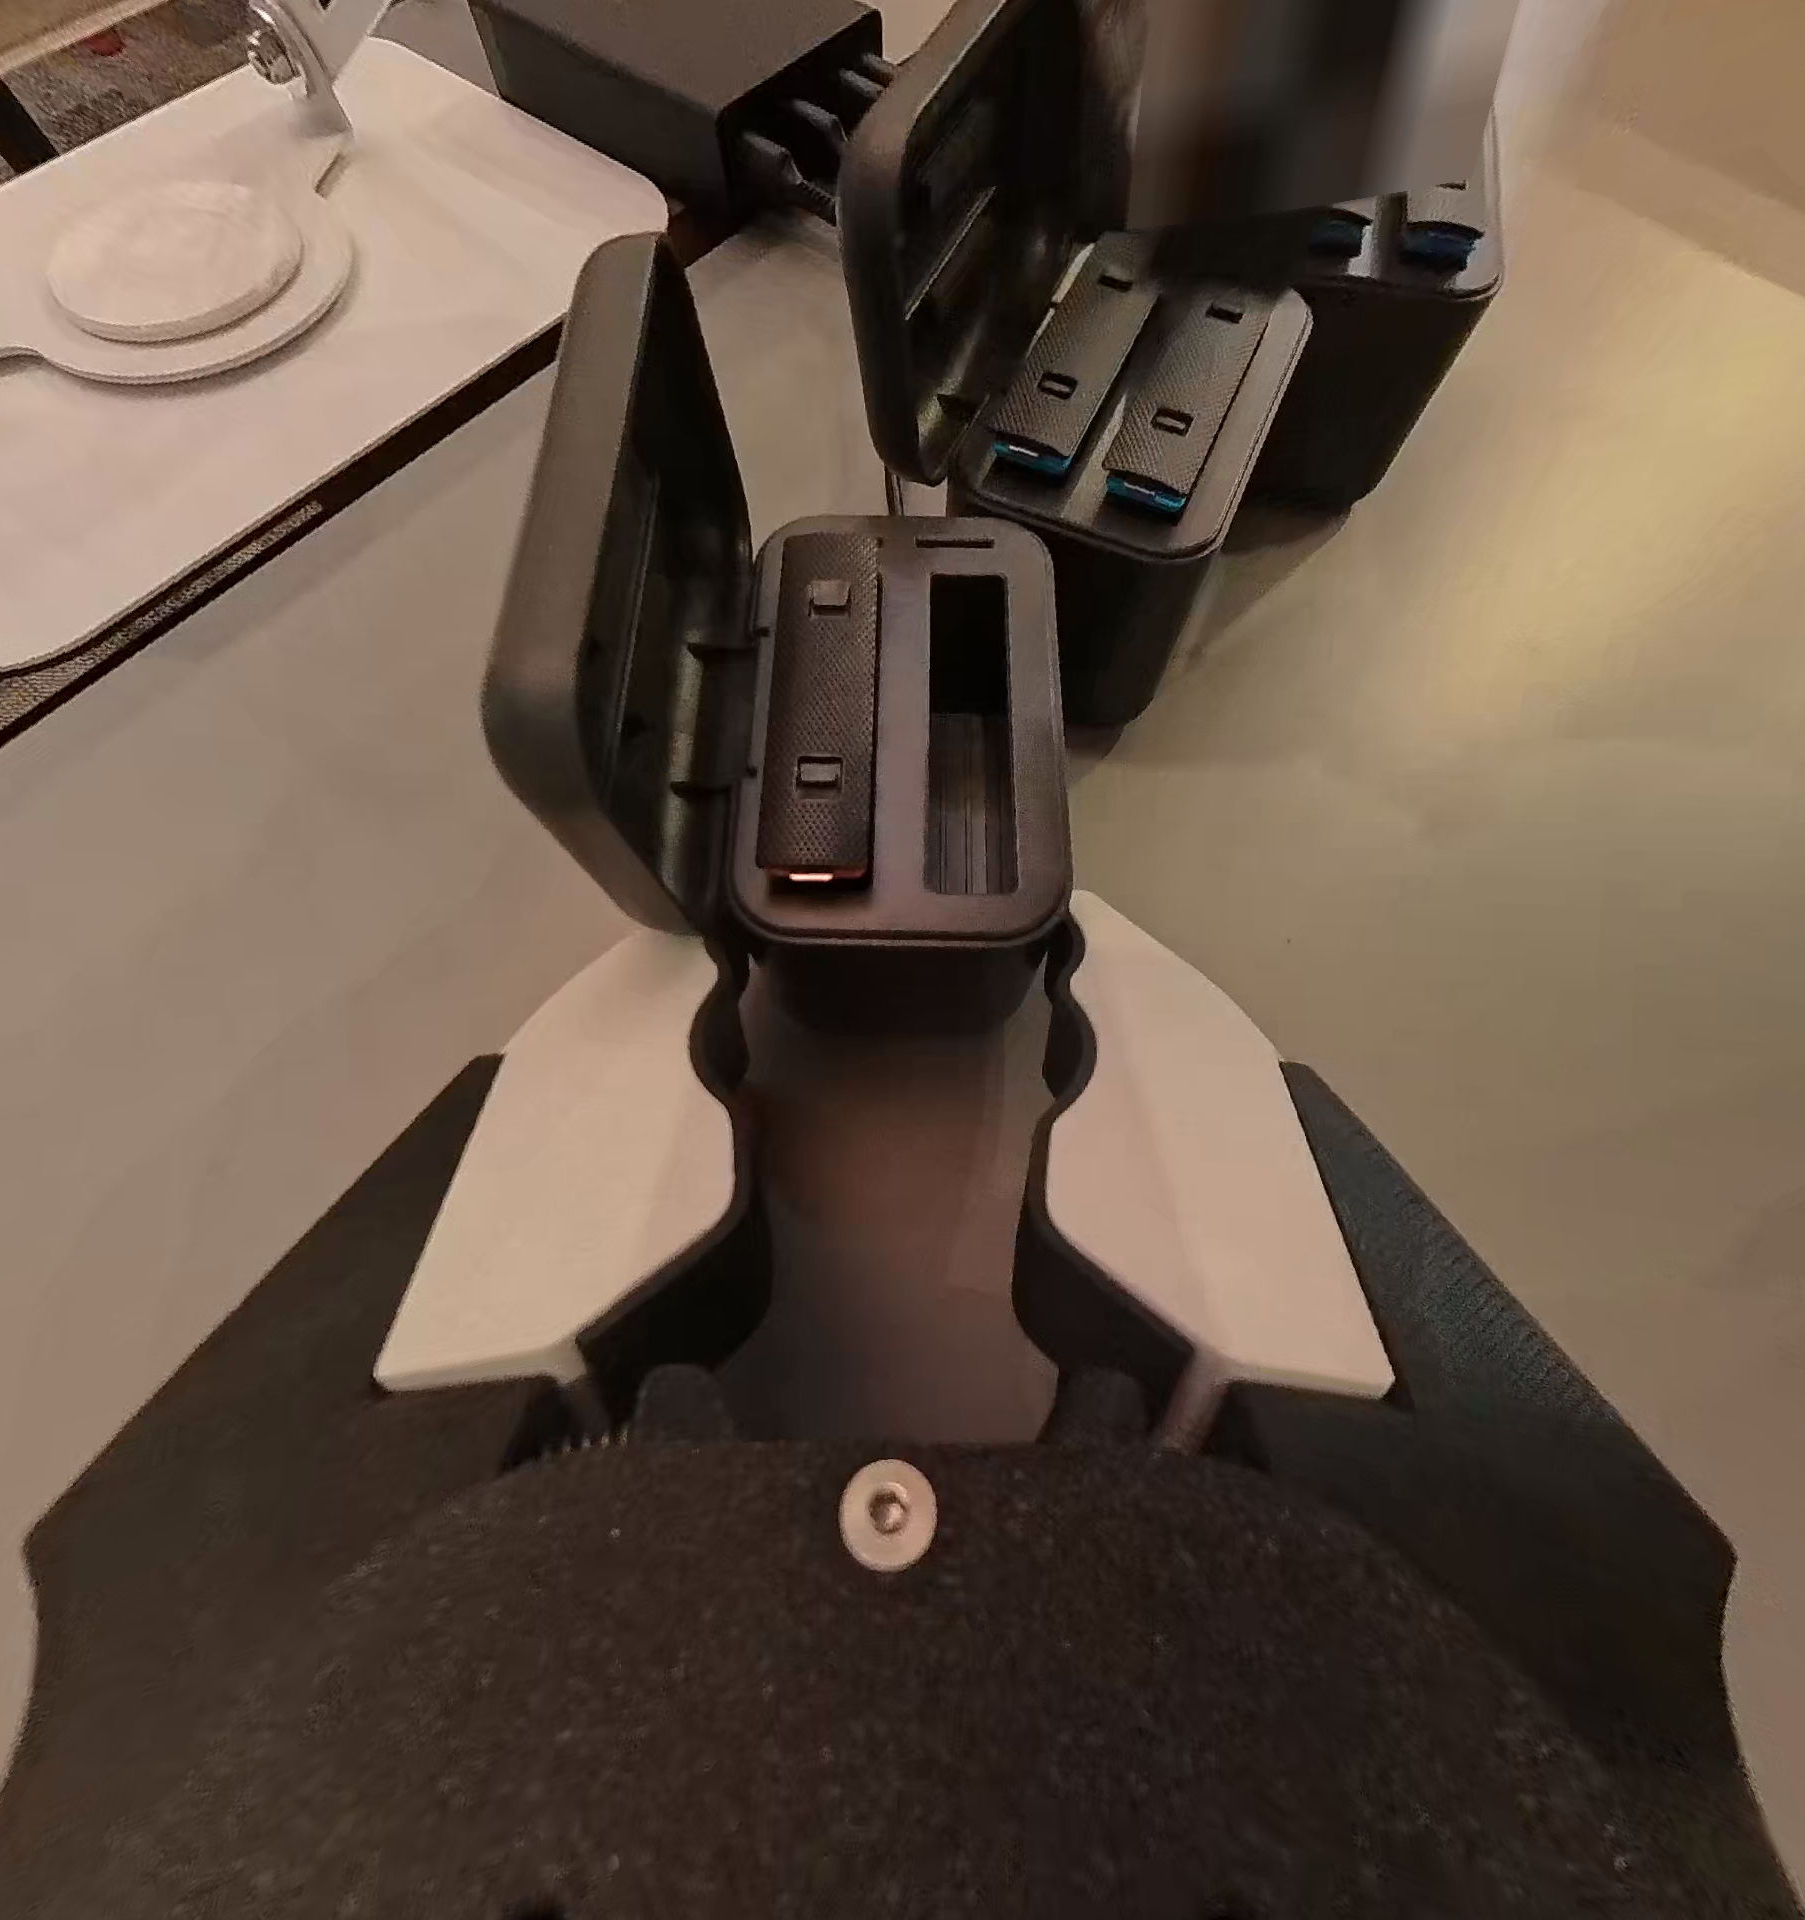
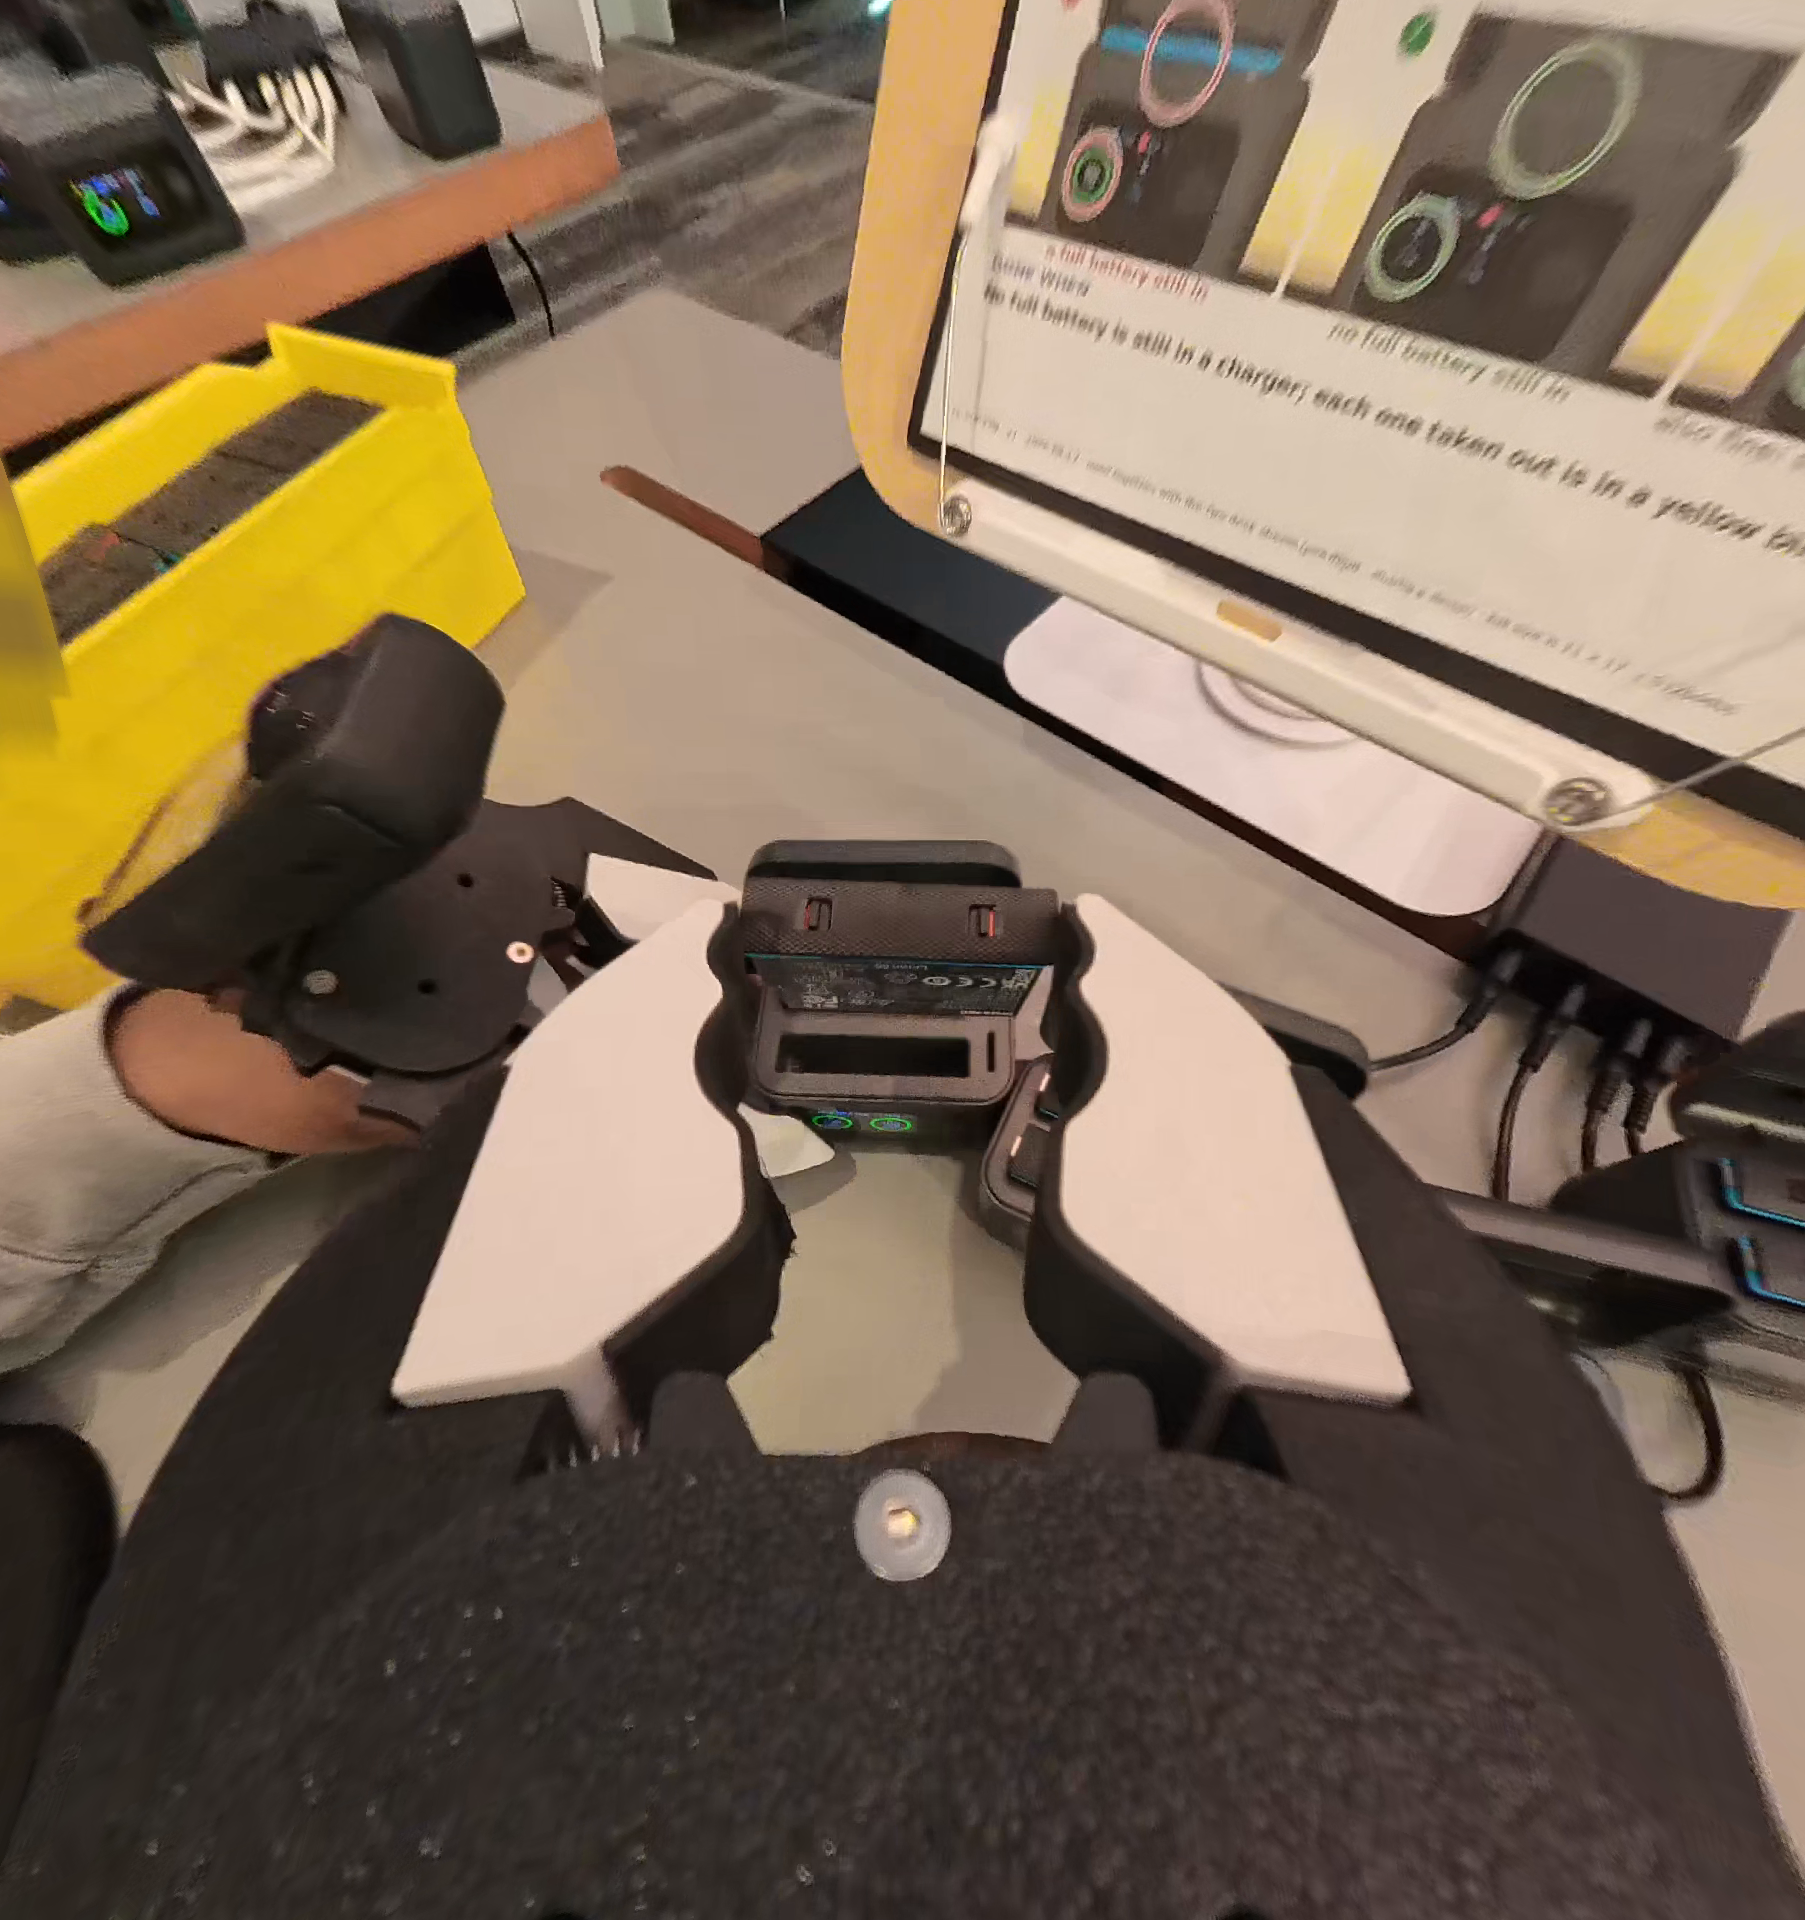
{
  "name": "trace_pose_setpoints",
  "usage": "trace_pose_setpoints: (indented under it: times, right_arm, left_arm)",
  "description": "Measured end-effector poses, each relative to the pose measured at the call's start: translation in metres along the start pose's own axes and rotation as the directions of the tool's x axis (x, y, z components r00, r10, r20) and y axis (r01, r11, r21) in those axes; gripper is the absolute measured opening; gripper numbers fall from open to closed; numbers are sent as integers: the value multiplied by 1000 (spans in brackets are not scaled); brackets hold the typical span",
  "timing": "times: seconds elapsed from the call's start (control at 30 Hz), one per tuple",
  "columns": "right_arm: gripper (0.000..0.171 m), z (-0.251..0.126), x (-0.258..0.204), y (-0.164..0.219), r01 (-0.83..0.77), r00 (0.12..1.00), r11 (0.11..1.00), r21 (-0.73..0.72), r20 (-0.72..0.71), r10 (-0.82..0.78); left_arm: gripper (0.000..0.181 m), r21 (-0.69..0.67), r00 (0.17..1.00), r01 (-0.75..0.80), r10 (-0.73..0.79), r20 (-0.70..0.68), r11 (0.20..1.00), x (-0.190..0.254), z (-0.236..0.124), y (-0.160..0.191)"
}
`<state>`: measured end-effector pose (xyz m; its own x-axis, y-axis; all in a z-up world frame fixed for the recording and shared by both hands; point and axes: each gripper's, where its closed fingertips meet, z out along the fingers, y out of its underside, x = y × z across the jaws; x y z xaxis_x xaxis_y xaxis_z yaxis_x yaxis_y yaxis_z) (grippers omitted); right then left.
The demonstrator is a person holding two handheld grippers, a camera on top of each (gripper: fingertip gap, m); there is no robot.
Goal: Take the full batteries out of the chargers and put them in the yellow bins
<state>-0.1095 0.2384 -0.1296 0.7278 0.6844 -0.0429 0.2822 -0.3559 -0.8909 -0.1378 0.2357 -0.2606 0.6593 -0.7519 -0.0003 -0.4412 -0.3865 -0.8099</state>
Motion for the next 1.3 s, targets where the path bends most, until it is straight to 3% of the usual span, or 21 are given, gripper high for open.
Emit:
trace_pose_setpoints:
  times: [0.37,0.57,0.77,0.97,1.13,1.3]
  right_arm:
    - [57,-46,16,16,-15,999,999,29,-31,16]
    - [58,-69,27,41,-70,997,996,46,-18,71]
    - [58,-86,12,58,-226,970,969,103,117,214]
    - [58,-99,-16,62,-479,846,871,110,322,424]
    - [58,-109,-24,65,-569,778,816,105,390,492]
    - [58,-114,-26,75,-494,818,864,100,390,423]
  left_arm:
    - [67,-9,1000,-21,22,14,1000,-9,-10,4]
    - [57,-31,989,-119,121,89,992,-20,-50,-6]
    - [49,137,942,-335,329,64,932,57,-71,-50]
    - [41,296,869,-491,486,94,820,135,-66,-74]
    - [12,361,885,-462,449,125,810,146,-63,-82]
    - [12,436,912,-379,409,27,816,154,-60,-76]
